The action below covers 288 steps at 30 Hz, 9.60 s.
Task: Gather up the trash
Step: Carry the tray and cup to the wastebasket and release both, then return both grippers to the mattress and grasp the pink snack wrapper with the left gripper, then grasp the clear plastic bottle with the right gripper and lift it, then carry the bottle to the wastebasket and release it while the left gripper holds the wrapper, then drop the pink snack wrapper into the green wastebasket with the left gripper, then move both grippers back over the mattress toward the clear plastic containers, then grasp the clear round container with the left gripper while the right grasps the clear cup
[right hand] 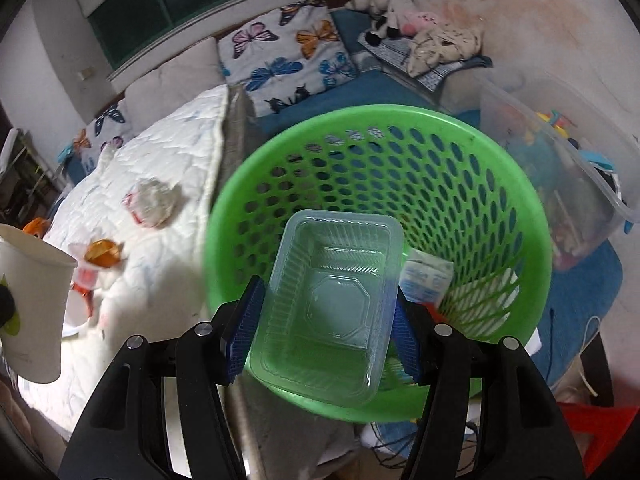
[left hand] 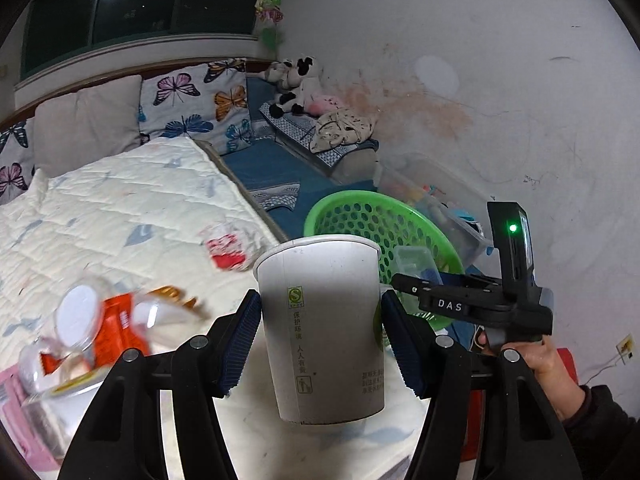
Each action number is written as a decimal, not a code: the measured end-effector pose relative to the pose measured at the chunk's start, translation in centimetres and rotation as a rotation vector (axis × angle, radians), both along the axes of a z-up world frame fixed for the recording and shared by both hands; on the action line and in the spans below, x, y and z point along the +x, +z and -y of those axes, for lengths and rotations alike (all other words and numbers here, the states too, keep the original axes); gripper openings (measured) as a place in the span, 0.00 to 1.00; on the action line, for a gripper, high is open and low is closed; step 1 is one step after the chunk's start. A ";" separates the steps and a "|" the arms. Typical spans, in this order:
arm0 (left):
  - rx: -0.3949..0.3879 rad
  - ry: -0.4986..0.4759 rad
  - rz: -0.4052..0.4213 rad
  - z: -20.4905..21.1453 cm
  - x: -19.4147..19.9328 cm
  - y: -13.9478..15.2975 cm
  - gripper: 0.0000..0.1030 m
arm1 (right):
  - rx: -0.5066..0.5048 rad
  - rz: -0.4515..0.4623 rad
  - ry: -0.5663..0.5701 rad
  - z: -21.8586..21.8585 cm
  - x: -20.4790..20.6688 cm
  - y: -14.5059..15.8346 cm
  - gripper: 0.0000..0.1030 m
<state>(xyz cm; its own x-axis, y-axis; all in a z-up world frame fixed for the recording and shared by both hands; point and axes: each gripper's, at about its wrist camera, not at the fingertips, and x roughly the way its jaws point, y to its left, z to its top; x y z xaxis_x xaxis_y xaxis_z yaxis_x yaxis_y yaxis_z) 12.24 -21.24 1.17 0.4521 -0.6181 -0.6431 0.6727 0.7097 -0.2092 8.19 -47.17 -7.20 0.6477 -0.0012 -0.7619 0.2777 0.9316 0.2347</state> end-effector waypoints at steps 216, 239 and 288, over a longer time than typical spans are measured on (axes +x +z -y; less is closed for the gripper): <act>0.084 -0.063 -0.079 10.8 4.2 -3.2 0.31 | -0.175 0.146 -0.030 1.1 -2.6 4.9 0.70; 0.055 0.173 -0.001 -3.5 4.1 -2.0 0.53 | -0.108 0.166 0.180 -7.4 -0.8 5.0 0.70; 0.191 0.392 -0.181 -15.5 17.3 -7.7 0.91 | 0.099 0.027 0.469 -20.9 11.0 -0.7 0.78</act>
